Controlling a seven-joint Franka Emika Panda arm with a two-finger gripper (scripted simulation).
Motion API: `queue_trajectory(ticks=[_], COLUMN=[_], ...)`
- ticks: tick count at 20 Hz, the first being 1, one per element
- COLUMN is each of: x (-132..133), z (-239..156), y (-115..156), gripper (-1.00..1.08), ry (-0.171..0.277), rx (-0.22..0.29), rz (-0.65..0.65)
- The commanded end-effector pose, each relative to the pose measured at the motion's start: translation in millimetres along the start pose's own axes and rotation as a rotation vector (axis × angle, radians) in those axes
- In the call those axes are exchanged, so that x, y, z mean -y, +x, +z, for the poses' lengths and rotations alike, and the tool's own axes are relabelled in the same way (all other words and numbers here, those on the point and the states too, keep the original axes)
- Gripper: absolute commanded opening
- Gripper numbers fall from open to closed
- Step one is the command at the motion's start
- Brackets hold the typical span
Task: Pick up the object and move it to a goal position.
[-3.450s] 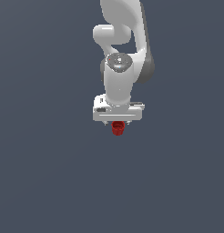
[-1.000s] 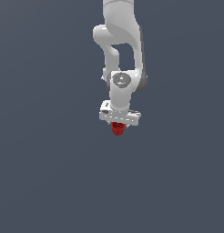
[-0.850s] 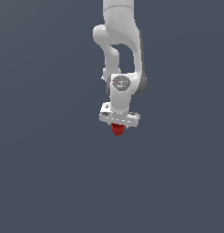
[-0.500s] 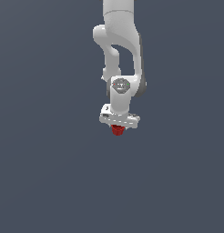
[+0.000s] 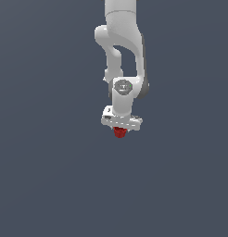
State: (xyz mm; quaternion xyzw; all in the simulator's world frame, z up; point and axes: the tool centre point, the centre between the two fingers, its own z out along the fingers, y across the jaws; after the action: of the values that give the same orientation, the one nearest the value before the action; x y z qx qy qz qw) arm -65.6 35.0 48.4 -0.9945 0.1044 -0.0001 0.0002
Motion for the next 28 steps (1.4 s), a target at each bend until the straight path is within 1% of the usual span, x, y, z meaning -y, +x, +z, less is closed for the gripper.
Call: queue_trajectory(ticks=[1, 7, 13, 18, 28], x=[0.3, 4.2, 13.1, 23.8, 50.3], z=[-1.2, -16.8, -52.1, -95.6, -202.1], y=[0.1, -1.4, -4.6, -8.4, -17.1], gripper=[-1.00, -1.00, -1.00, -1.00, -1.00], ry=[0.000, 0.000, 0.000, 0.000, -0.002], rx=[-0.001, -0.001, -0.001, -0.001, -0.001], rz=[0.000, 0.000, 0.000, 0.000, 0.001])
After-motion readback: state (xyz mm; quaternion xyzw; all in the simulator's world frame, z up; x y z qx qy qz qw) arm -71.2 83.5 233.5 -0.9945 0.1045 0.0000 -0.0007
